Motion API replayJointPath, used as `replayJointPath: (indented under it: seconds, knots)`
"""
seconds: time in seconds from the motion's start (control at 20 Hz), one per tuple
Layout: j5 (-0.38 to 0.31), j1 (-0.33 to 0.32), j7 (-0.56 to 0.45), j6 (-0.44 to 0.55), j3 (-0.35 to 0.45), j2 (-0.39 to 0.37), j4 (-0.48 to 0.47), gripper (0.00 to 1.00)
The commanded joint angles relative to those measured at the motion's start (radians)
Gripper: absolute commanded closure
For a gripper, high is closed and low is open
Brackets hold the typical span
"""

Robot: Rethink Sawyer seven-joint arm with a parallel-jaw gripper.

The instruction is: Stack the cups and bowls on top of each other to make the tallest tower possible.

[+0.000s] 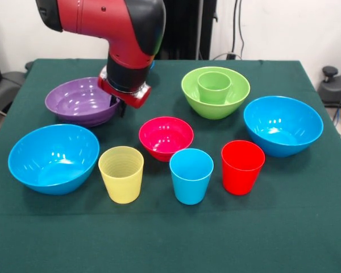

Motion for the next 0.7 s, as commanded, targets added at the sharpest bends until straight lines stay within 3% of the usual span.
replayJointPath:
  seconds: [0.05, 0.7]
  knots:
    - [0.002, 0.036, -0.046, 0.024, 0.061, -0.068, 0.038, 1.00]
    - [0.047, 0.031, -0.106, 0.142, 0.078, -0.170, 0.057, 1.00]
